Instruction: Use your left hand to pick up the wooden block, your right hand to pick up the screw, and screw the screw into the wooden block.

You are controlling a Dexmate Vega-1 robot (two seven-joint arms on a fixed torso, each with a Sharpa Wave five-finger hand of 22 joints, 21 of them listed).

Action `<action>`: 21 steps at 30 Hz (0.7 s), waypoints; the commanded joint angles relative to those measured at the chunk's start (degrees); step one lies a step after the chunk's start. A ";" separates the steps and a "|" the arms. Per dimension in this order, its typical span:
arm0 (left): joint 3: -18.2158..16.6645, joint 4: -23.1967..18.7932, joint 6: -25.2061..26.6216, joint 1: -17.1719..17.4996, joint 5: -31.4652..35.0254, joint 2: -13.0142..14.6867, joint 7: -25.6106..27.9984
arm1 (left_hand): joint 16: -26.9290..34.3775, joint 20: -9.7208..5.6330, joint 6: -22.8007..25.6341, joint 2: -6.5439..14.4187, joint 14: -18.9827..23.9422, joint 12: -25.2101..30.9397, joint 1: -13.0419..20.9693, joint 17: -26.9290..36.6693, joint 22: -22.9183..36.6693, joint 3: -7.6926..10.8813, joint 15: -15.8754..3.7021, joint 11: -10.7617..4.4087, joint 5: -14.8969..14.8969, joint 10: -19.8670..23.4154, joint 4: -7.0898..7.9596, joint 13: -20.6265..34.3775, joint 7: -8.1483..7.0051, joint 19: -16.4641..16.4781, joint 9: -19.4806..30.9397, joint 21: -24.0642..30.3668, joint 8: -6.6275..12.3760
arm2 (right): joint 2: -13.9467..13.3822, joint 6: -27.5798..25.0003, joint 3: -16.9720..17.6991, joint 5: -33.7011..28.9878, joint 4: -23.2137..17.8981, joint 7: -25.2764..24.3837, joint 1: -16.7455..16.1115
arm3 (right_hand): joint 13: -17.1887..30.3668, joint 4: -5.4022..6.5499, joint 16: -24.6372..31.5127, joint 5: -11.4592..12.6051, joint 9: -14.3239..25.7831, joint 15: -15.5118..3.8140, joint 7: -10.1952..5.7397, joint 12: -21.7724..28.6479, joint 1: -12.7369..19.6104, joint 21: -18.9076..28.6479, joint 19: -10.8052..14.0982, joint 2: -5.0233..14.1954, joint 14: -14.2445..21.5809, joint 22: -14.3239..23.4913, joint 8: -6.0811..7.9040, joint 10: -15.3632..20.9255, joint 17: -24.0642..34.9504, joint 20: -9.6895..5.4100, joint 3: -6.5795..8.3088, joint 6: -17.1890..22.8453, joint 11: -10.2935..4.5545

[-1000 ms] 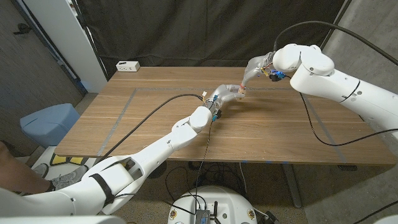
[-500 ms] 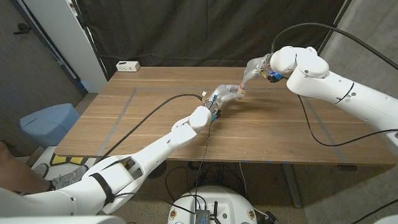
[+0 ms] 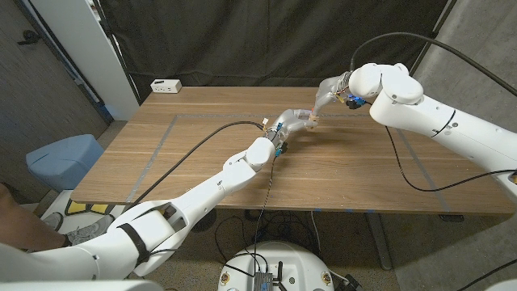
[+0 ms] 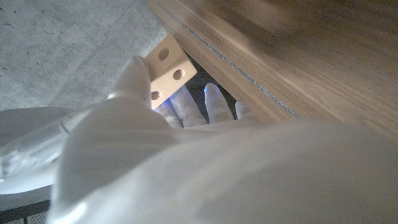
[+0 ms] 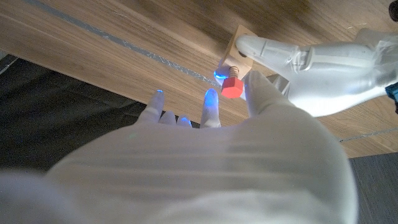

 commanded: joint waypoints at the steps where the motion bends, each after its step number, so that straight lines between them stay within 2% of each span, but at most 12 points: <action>1: 0.22 0.54 -0.44 -0.28 -0.09 -0.32 -0.42 | -0.10 0.29 1.97 1.44 0.40 0.42 0.34 0.19 0.15 -0.01 -5.56 -0.07 0.22 0.42 0.41 6.16 1.44 0.36 0.34 0.47 0.51 | 0.96 0.80 0.22 -1.46 0.57 -0.17 -1.26 | 0.13 0.01 0.38 -0.05 0.28 0.18 -0.36 0.20 1.12 0.59 0.61 0.10 0.49 0.27 0.54 0.58 0.19 -0.06 0.55 0.89 0.04; 21: 0.36 1.41 -0.69 -0.53 -0.33 -0.72 -0.70 | -0.13 0.29 1.95 1.47 0.42 0.39 0.36 0.17 0.15 -0.04 -5.59 -0.09 0.26 0.43 0.38 6.20 1.58 0.38 0.35 0.48 0.49 | 1.90 1.76 0.38 -4.42 1.60 0.68 -1.66 | 0.19 0.10 0.61 0.00 1.34 0.05 -1.57 0.15 2.95 0.62 1.54 0.43 1.57 0.25 2.88 1.56 0.29 -0.25 0.84 3.88 -0.51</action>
